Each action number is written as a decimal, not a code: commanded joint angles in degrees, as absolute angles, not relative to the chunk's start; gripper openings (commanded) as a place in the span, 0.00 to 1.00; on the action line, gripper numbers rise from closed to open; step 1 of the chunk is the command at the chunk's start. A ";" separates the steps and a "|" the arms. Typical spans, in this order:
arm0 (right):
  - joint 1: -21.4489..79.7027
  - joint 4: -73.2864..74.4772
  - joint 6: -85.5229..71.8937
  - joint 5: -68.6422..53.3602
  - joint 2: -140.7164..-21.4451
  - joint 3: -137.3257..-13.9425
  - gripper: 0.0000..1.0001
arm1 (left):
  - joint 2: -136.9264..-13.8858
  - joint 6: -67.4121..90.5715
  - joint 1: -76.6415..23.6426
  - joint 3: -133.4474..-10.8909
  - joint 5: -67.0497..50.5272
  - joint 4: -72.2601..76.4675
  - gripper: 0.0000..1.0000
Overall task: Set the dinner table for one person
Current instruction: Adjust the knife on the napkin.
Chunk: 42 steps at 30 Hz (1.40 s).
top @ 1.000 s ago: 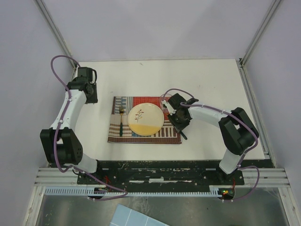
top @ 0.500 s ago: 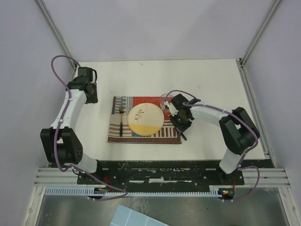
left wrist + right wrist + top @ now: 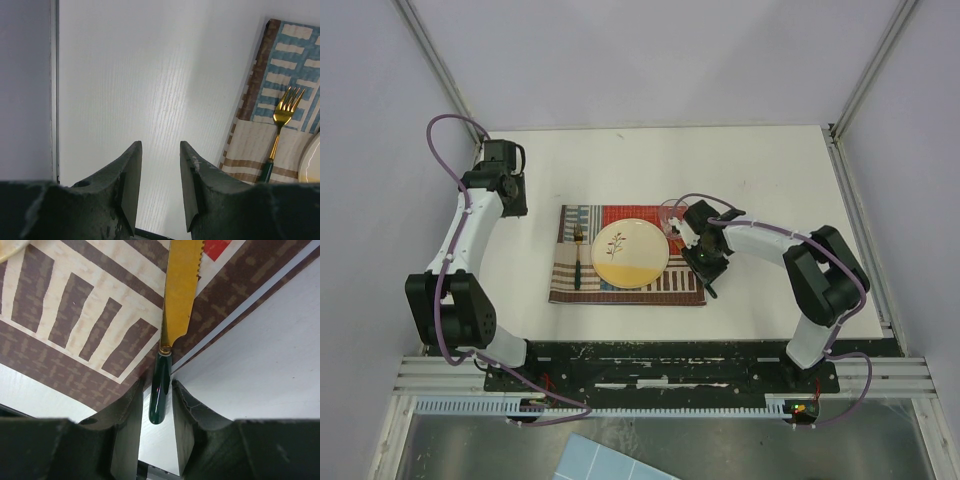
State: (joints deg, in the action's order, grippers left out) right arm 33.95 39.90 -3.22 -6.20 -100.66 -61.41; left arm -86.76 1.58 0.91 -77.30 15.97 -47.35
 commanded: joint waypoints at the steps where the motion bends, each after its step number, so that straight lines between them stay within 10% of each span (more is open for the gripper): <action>1: 33.69 39.52 -3.07 -5.10 -101.65 -63.04 0.37 | -86.48 -0.62 1.12 -79.73 15.38 -45.62 0.43; 6: 33.69 39.85 -3.41 -5.05 -101.47 -63.58 0.33 | -86.31 -0.53 1.15 -78.97 15.14 -45.53 0.43; 11: 33.67 40.81 -3.79 -4.13 -101.84 -63.96 0.02 | -86.31 -0.57 1.20 -79.05 15.03 -45.55 0.43; 42: 33.68 51.69 -12.22 -16.30 -95.61 -67.43 0.01 | -79.37 -0.57 1.12 -75.39 13.72 -45.95 0.42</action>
State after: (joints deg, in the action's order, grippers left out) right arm 33.95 50.30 -8.08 -13.54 -95.44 -65.78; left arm -82.43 1.58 0.91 -76.07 14.26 -47.42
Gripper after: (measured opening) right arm 0.049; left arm 0.426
